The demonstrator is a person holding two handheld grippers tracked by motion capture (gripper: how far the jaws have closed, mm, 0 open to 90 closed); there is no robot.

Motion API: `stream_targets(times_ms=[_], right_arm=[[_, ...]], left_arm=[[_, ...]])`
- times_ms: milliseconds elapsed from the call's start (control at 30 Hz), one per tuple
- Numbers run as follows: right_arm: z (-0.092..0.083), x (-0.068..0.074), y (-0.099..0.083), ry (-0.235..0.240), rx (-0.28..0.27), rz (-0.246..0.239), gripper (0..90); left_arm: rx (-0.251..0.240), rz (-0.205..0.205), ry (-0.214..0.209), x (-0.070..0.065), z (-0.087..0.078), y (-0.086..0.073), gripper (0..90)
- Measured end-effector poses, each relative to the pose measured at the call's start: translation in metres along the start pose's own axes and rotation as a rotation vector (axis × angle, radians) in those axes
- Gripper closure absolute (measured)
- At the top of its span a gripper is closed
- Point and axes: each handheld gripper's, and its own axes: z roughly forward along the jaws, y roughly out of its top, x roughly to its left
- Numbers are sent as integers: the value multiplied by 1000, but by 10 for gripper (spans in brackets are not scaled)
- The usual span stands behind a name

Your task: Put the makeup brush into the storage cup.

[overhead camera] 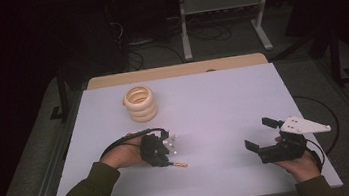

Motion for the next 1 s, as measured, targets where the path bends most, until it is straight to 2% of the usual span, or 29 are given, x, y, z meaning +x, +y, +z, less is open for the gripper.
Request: stream_targets(times_ms=[267, 400, 600, 1000], right_arm=[[0, 0, 0, 2, 4, 5, 0], [0, 0, 0, 2, 3, 5, 0], [0, 0, 0, 0, -1, 3, 0], [-1, 0, 0, 0, 3, 10, 0]], left_arm=[[0, -5, -5, 0, 0, 0, 832], [-1, -22, -10, 1, -1, 0, 834], [-41, -66, -27, 4, -6, -3, 834], [-115, -165, -12, 6, -19, -7, 835]])
